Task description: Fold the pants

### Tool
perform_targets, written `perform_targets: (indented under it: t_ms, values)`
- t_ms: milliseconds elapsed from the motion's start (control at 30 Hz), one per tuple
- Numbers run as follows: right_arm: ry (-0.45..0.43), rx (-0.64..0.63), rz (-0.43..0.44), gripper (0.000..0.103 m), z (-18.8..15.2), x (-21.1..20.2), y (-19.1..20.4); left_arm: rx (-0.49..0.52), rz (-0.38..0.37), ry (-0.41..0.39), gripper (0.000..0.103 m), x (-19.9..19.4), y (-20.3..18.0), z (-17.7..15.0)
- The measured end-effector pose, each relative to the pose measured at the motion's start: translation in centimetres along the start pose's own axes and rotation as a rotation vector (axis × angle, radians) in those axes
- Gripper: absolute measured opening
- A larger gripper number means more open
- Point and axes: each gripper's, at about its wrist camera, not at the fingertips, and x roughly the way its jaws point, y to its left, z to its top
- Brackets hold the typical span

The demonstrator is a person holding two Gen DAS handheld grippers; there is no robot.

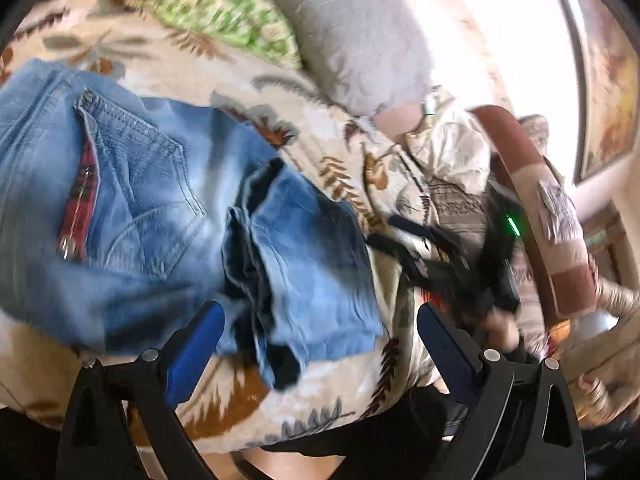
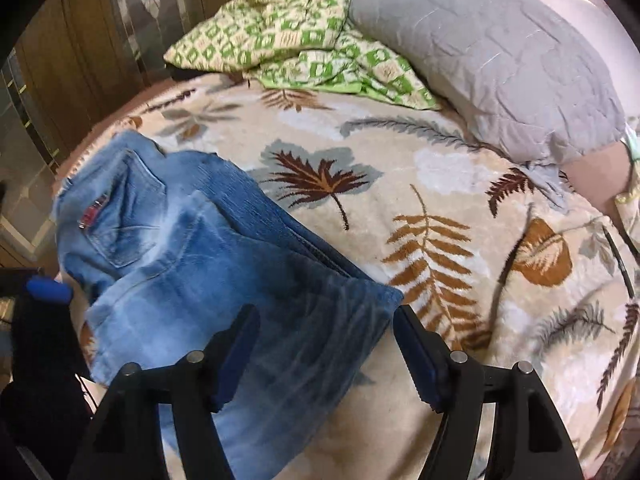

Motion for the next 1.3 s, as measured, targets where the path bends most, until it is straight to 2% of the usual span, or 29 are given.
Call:
perform_targets:
  t_ms: [133, 200, 300, 433, 633, 767, 867, 900, 933, 967, 1000, 1033, 1167, 1300]
  values:
    - [0.004, -0.006, 0.011, 0.072, -1.6, -0.7, 0.5, -0.108, -0.029, 0.080, 0.097, 3.3, 2.4, 2.9]
    - [0.014, 0.000, 0.011, 0.072, -2.8, -0.7, 0.6, -0.142, -0.027, 0.091, 0.097, 4.4, 3.0, 3.8]
    - [0.022, 0.026, 0.024, 0.072, -4.6, -0.9, 0.9, -0.157, -0.024, 0.112, 0.097, 5.9, 3.2, 4.7]
    - [0.003, 0.020, 0.000, 0.072, -6.5, -1.5, 2.3, -0.138, -0.006, 0.145, 0.097, 7.4, 2.8, 5.6]
    - [-0.031, -0.137, -0.034, 0.072, -8.5, -2.4, 6.5, -0.132, -0.015, 0.186, 0.097, 8.7, 1.9, 6.3]
    - [-0.018, -0.238, -0.054, 0.072, -9.1, -1.4, 8.3, -0.130, 0.032, 0.207, 0.096, 9.8, 1.9, 6.6]
    - [-0.042, -0.246, -0.089, 0.072, -9.1, -0.7, 8.4, -0.149, 0.063, 0.216, 0.073, 10.4, 2.5, 6.8]
    - [-0.045, -0.235, -0.086, 0.072, -9.1, -0.4, 8.2, -0.146, 0.074, 0.219, 0.060, 10.5, 2.5, 6.9]
    - [-0.046, -0.215, -0.080, 0.066, -9.0, -0.3, 7.9, -0.137, 0.091, 0.223, 0.045, 10.6, 2.6, 6.9]
    - [-0.048, -0.192, -0.077, 0.058, -9.0, -0.1, 7.7, -0.122, 0.116, 0.230, 0.038, 10.6, 2.6, 7.0]
    - [-0.047, -0.184, -0.104, 0.037, -9.0, 0.1, 7.5, -0.107, 0.130, 0.237, 0.022, 10.6, 2.7, 7.0]
    - [-0.045, -0.182, -0.137, 0.026, -9.0, 0.3, 7.5, -0.096, 0.125, 0.243, 0.011, 10.6, 2.7, 7.0]
    - [-0.080, -0.151, -0.145, 0.019, -9.4, -0.3, 7.4, 0.017, 0.122, 0.232, 0.008, 10.0, 0.3, 7.5]
    - [-0.141, -0.128, -0.166, 0.014, -9.8, -1.7, 7.5, 0.251, 0.080, 0.165, 0.007, 8.1, -5.7, 8.8]
